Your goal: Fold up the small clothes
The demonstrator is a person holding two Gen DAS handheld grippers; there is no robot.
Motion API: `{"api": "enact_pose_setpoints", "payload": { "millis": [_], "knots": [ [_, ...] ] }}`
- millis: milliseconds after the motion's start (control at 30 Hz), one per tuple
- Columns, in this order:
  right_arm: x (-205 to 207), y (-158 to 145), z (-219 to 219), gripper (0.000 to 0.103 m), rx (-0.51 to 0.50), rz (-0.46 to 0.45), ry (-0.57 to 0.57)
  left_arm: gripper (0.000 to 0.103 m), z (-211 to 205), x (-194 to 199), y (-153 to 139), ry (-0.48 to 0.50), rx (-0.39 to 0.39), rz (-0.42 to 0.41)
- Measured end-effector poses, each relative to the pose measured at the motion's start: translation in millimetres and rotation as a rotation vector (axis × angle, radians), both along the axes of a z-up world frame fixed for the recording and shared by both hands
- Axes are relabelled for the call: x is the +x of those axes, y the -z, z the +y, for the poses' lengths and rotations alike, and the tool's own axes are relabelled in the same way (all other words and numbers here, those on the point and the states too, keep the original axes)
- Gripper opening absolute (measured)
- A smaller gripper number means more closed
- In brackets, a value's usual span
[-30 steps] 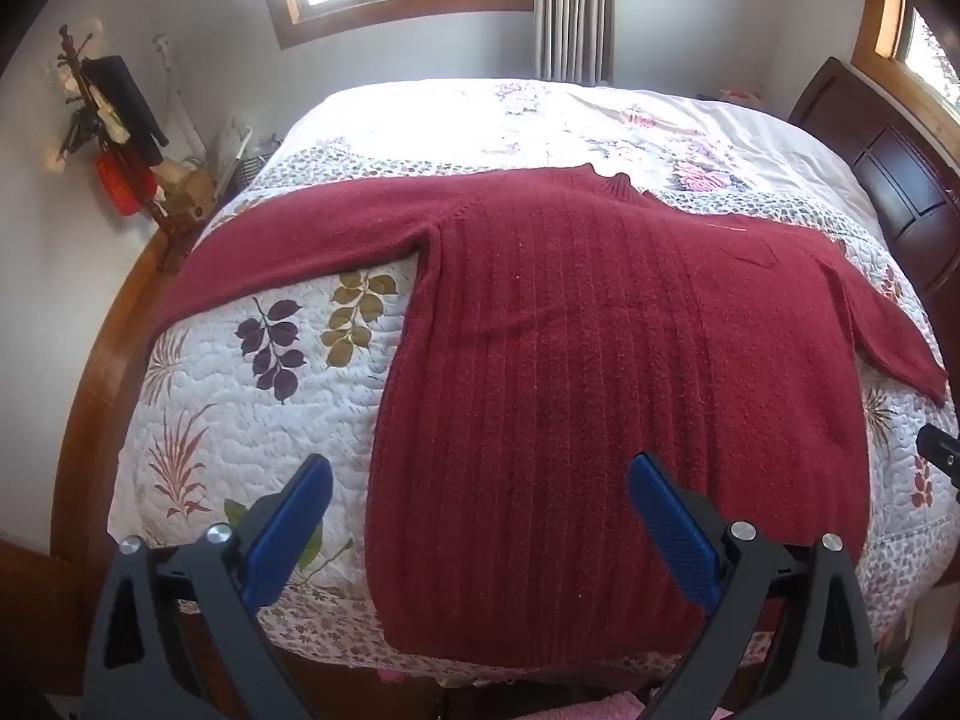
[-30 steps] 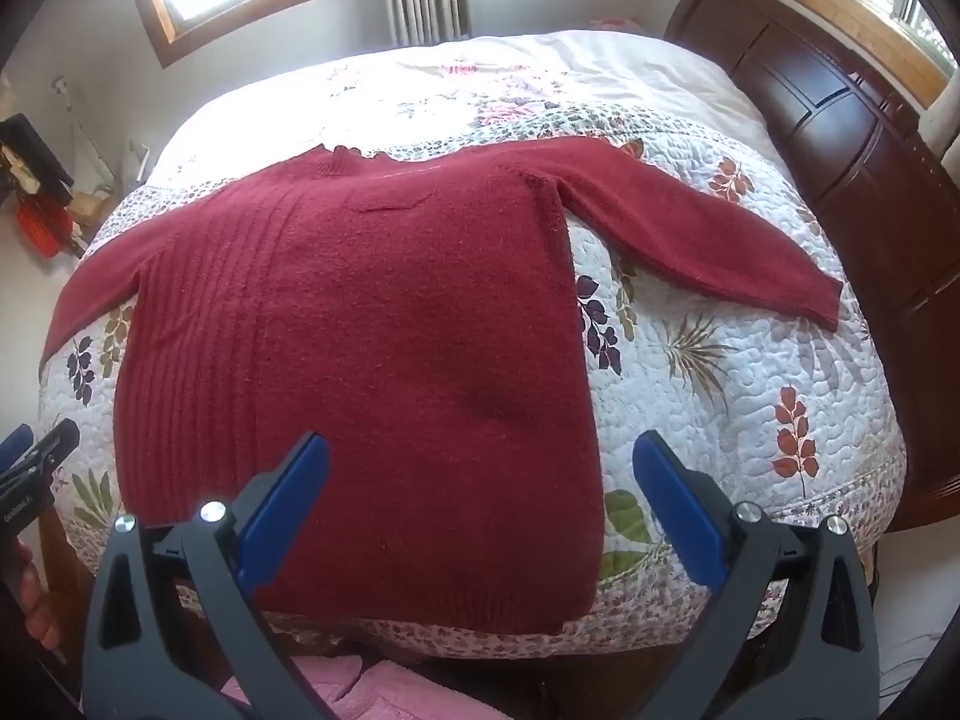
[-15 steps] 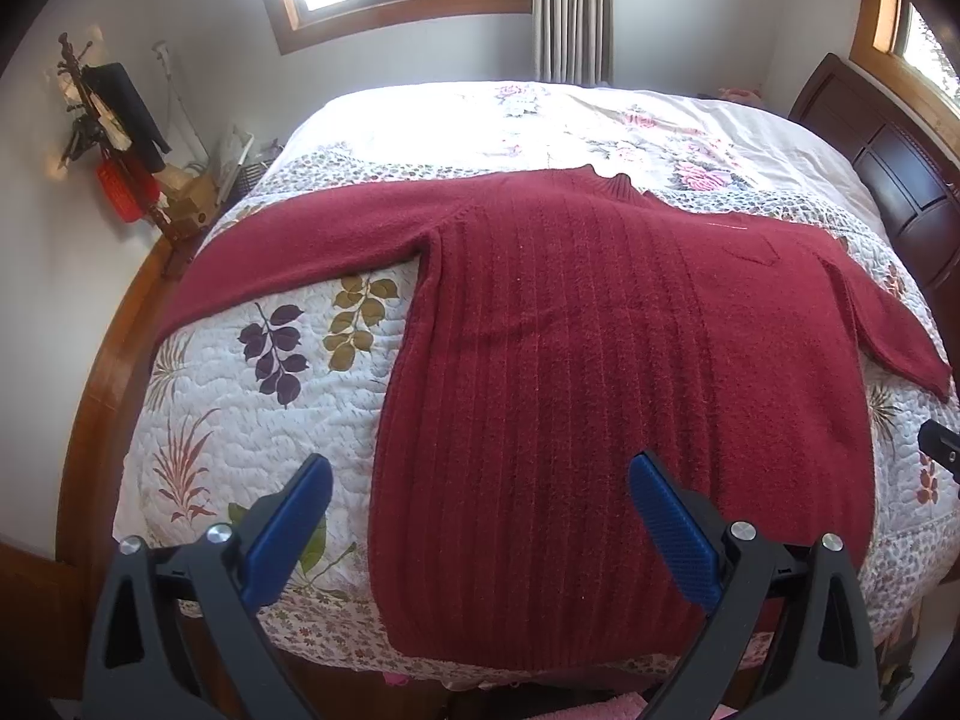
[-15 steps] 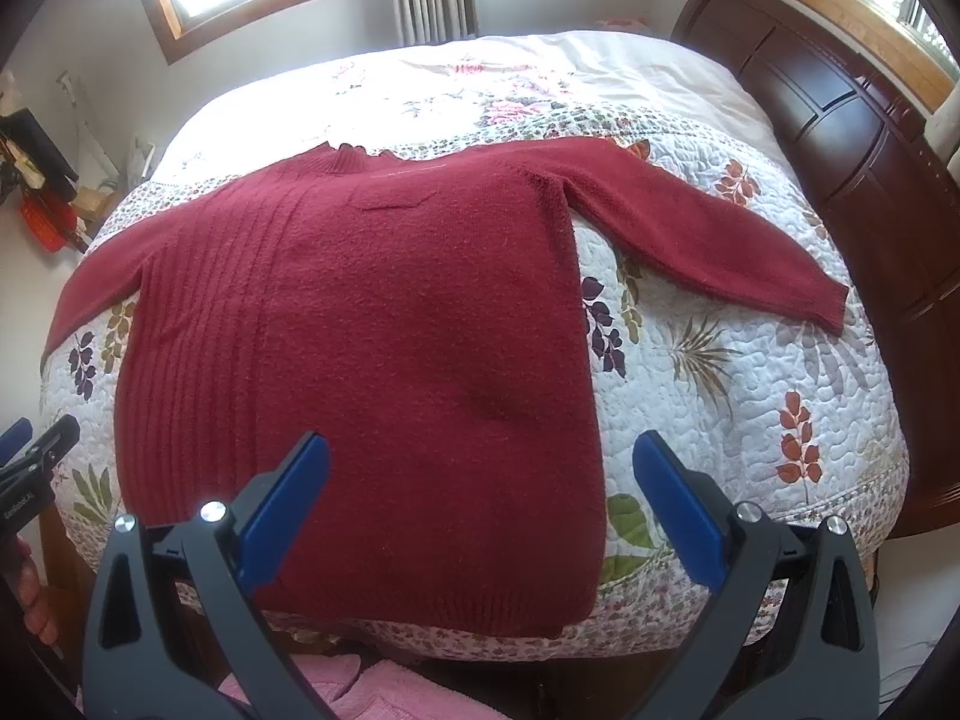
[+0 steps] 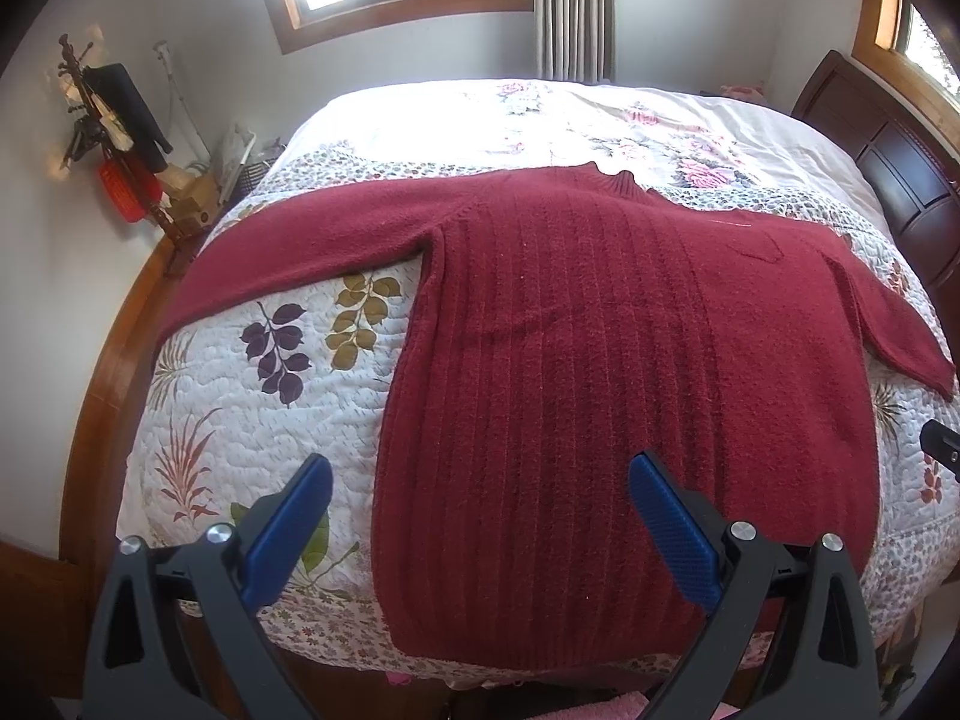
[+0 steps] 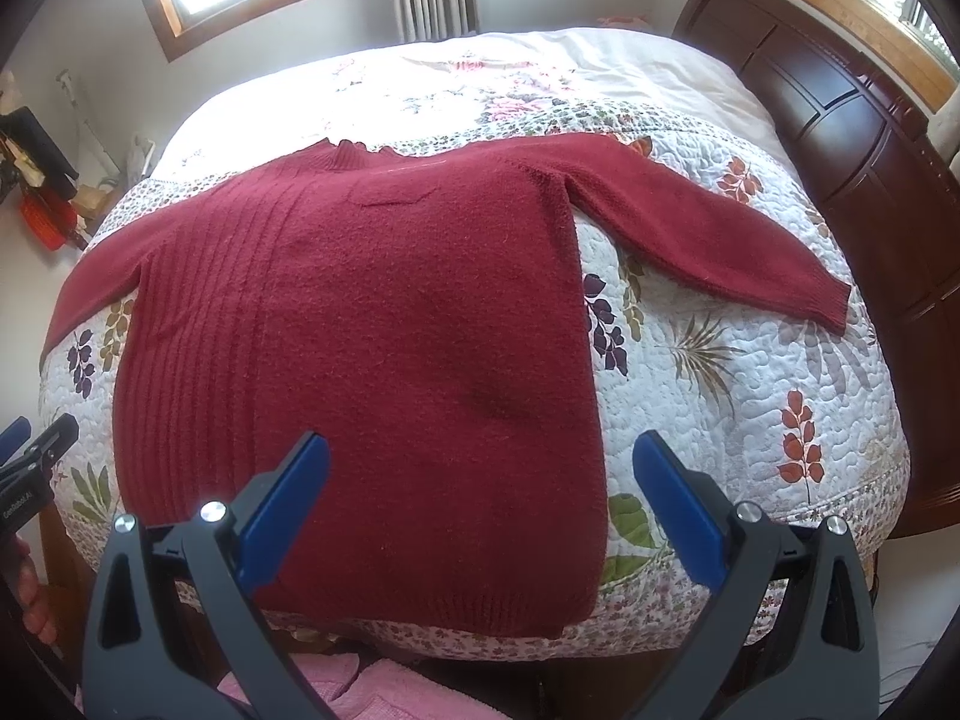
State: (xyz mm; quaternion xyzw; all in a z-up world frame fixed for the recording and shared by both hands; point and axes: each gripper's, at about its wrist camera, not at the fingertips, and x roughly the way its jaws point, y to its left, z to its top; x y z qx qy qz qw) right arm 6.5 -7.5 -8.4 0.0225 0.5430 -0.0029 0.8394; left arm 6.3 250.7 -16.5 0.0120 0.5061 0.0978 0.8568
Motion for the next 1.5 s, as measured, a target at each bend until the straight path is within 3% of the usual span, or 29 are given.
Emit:
{"api": "enact_pose_setpoints", "payload": {
  "millis": [1500],
  "knots": [
    [3.4,0.8,-2.1,0.100,0.013,0.000,-0.012,0.099,-5.3,1.9,-1.3,0.000,0.020,0.006]
  ]
}}
